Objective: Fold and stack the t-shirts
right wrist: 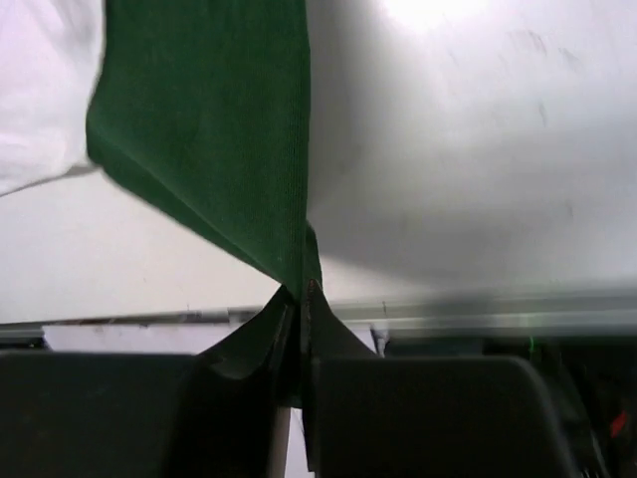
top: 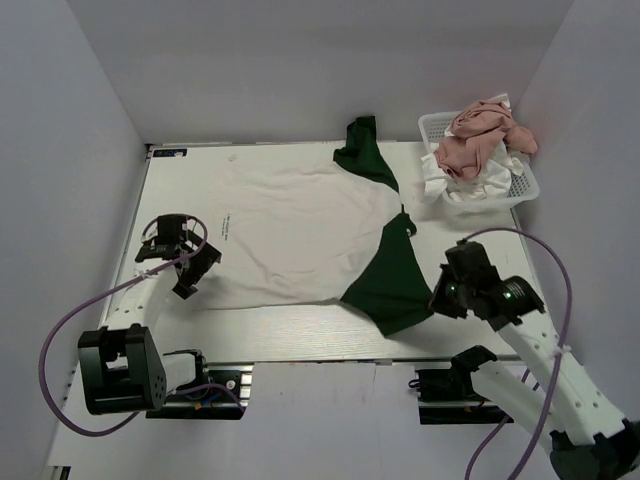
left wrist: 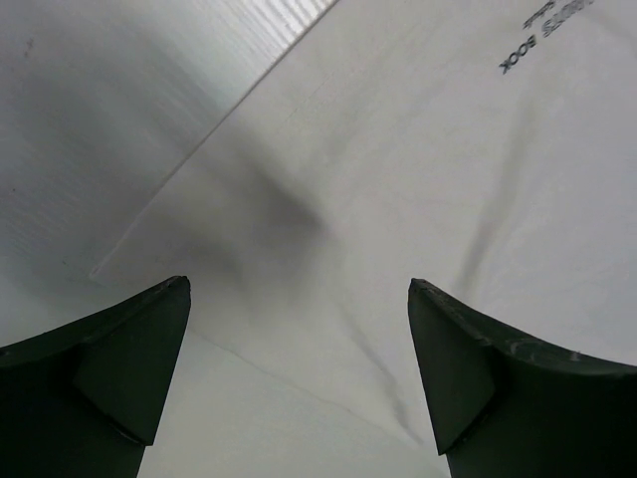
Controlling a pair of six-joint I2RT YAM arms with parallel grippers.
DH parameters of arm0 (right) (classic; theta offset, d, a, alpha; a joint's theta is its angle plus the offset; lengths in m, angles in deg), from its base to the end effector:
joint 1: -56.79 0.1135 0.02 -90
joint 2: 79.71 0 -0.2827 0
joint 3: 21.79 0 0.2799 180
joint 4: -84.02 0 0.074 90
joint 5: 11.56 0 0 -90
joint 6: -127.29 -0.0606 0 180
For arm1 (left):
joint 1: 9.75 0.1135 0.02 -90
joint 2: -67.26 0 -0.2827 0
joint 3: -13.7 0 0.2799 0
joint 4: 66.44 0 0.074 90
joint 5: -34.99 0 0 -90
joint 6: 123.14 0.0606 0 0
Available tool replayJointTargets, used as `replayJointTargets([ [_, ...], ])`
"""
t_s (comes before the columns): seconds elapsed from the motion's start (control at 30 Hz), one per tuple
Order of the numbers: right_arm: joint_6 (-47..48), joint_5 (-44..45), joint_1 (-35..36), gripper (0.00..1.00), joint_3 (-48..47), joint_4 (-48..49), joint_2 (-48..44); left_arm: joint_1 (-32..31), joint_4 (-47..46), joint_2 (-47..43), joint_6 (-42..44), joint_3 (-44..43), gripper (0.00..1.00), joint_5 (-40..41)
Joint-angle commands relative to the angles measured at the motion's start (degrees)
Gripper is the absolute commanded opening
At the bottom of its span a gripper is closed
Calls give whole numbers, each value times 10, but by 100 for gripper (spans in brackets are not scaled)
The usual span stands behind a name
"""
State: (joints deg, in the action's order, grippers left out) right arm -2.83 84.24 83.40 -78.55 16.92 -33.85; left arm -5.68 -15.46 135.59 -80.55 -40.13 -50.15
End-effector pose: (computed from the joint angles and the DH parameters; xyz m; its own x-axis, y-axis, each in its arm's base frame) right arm 0.1571 0.0719 0.2577 -0.8229 0.3048 -0.4795 0.1764 0.9393 0.2943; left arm 0.2414 0.0223 0.1839 -0.5363 -0.7736 -0.3376 -0.7397 0.6234 -0.2534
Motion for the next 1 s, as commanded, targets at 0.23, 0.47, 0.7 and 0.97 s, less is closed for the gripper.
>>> replayJointTargets([
  [0.23, -119, 18, -1, 41, -41, -203, -82, -1, -25, 14, 1, -50, 100, -9],
  [0.47, -47, 55, -2, 90, -50, -97, -54, -1, -65, 63, 14, -97, 100, -14],
  [0.7, 116, 17, -2, 90, -65, 246, 194, -1, -136, 206, 97, -223, 100, -70],
  [0.97, 165, 99, -20, 90, -330, 306, 574, -1, -104, 449, 144, -461, 100, -71],
])
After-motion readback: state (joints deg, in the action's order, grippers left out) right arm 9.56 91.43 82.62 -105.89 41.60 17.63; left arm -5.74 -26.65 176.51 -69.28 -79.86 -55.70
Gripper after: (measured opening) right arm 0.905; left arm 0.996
